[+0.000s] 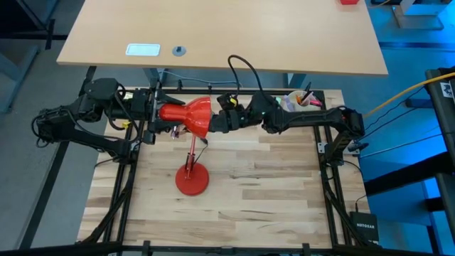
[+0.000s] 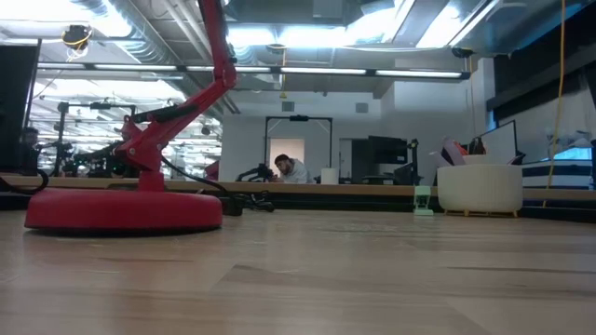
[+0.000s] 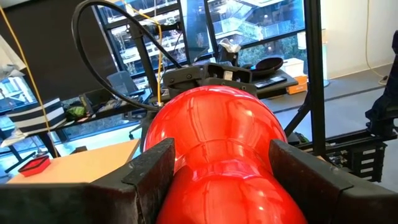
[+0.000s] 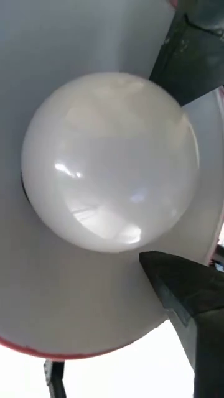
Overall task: Screw lightbulb
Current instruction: Insert the white lightbulb into the red desk lamp
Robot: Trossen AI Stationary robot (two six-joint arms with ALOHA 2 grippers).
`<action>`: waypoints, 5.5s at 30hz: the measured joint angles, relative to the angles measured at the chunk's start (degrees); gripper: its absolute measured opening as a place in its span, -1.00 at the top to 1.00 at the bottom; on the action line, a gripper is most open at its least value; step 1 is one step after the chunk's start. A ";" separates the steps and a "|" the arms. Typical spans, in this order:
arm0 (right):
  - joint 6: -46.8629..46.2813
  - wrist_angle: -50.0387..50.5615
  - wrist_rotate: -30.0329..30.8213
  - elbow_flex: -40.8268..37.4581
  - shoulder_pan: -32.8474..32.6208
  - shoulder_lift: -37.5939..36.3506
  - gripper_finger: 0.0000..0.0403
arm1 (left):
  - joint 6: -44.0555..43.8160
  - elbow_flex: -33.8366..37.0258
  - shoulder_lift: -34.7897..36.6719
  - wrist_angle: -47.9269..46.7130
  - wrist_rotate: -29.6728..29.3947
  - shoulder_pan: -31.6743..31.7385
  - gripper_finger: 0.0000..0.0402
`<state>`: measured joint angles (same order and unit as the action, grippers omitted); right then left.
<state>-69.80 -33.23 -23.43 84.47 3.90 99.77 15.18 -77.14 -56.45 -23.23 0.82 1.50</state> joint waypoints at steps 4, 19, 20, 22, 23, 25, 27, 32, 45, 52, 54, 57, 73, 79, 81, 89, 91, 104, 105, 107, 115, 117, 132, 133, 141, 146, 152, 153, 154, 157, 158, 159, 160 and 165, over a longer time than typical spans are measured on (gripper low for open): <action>2.41 0.22 -3.01 0.00 0.50 0.00 -0.87 | -0.06 0.00 0.07 -0.23 -0.02 0.00 -0.18; 13.24 11.48 -8.76 -0.02 3.80 -3.02 -0.87 | -1.02 -0.04 0.09 -0.39 -0.22 0.00 -0.18; 14.59 12.59 -8.69 -0.06 3.79 -3.58 -0.87 | -1.02 -0.04 0.09 -0.36 -0.20 0.00 -0.18; 16.50 15.07 -8.65 -0.09 3.78 -4.79 -0.87 | -1.00 -0.04 0.09 -0.32 -0.20 0.00 -0.18; 17.82 16.54 -8.67 -0.09 3.78 -5.42 -0.87 | -0.98 -0.04 0.09 -0.32 -0.16 0.00 -0.18; 20.62 20.50 -8.65 -0.09 3.78 -6.83 -0.87 | -0.98 -0.07 0.09 -0.30 -0.12 0.00 -0.18; 24.44 25.11 -8.64 -0.09 3.78 -8.13 -0.87 | -0.99 -0.07 0.09 -0.31 -0.07 0.00 -0.18; 37.35 37.43 -8.16 -0.15 3.76 -13.13 -0.87 | -1.23 -0.07 0.09 -0.32 -0.05 0.00 -0.18; 70.66 35.50 3.50 -6.42 3.53 -19.29 -0.87 | -5.52 -0.04 0.74 0.51 8.42 0.08 -0.18; 58.38 35.34 5.12 -6.54 3.63 -16.33 -0.87 | -10.45 0.09 1.60 1.84 16.74 0.07 -0.17; 60.02 36.19 4.69 -6.54 3.61 -15.89 -0.87 | -11.47 0.10 1.77 2.03 19.81 0.07 -0.17; 64.75 37.15 5.46 -6.58 2.84 -15.82 -0.87 | -13.08 0.11 2.14 2.66 22.45 0.04 -0.17; 89.60 15.09 29.34 -6.54 -12.71 -8.26 -0.87 | -21.50 -0.02 2.95 3.69 27.53 0.04 -0.17; 95.81 7.43 39.33 -6.58 -15.58 -3.77 -0.87 | -24.19 -0.11 3.88 4.14 28.45 0.05 -0.18; 97.74 6.21 43.64 -6.58 -16.32 -3.29 -0.87 | -25.27 -0.11 4.21 4.26 28.47 0.05 -0.18; 98.17 6.18 46.61 -6.58 -16.24 -3.02 -0.87 | -27.30 -0.11 4.94 4.45 26.29 0.04 -0.13; 98.52 6.27 45.77 -6.58 -16.26 -3.02 -0.87 | -26.43 -0.11 4.88 4.14 25.90 0.04 -0.09; 97.32 6.95 48.96 -6.56 -16.26 -3.58 -0.87 | -23.93 -0.18 4.57 2.52 21.23 0.02 -0.13; 97.26 7.06 49.35 -6.56 -16.26 -3.58 -0.87 | -24.55 -0.16 4.52 2.34 21.06 0.04 -0.17; 97.18 7.38 49.45 -6.56 -16.26 -3.58 -0.87 | -25.53 -0.13 4.50 2.30 20.56 0.04 -0.27; 93.82 10.04 49.58 -6.56 -16.32 -3.58 -0.87 | -24.49 -0.11 8.21 -4.88 19.35 0.04 -0.56; 93.79 10.49 49.54 -6.56 -16.32 -3.58 -0.87 | -24.43 -0.11 9.83 -7.01 18.61 0.04 -0.57; 92.13 10.21 48.44 -6.56 -16.32 -3.58 -0.87 | -26.94 -0.07 7.06 -9.76 20.03 0.04 -0.57; 92.13 10.30 48.44 -6.56 -16.32 -3.58 -0.87 | -26.83 -0.07 6.89 -9.64 20.39 0.04 -0.57; 92.39 10.82 48.92 -6.56 -16.32 -3.58 -0.87 | -26.99 -0.09 6.55 -9.29 20.24 0.04 -0.52; 92.54 10.29 49.19 -6.56 -16.80 -3.84 -0.86 | -26.86 -0.09 6.58 -9.11 19.98 0.04 -0.30; 91.47 4.71 49.45 -6.54 -17.09 -4.58 -0.86 | -27.00 -0.09 6.60 -9.35 19.96 0.04 -0.24; 90.77 3.41 49.32 -6.52 -17.08 -4.59 -0.86 | -27.11 -0.09 6.56 -9.35 19.96 0.04 -0.24; 90.33 2.58 48.54 -6.51 -17.03 -4.59 -0.86 | -27.29 -0.11 6.45 -9.34 19.97 0.04 -0.24; 93.27 1.01 43.55 -6.51 -16.96 -4.59 -0.86 | -28.21 -0.11 6.40 -9.38 19.97 0.04 -0.27; 95.64 0.47 42.20 -6.51 -16.96 -4.58 -0.86 | -28.37 -0.11 6.32 -9.44 19.96 0.04 -0.28; 98.16 -0.29 41.31 -6.51 -17.08 -4.36 -0.86 | -28.47 -0.11 6.34 -9.42 19.96 0.04 -0.28; 100.53 -1.05 41.28 -6.47 -17.29 -4.24 -0.86 | -28.54 -0.11 6.34 -9.38 19.96 0.04 -0.28; 115.00 -1.93 44.86 -6.47 -18.27 -4.13 -0.86 | -28.92 -0.11 6.32 -9.24 19.95 0.04 -0.27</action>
<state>45.20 -35.16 21.43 78.00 -14.37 95.64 -13.75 -77.25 -50.13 -32.47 20.77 1.54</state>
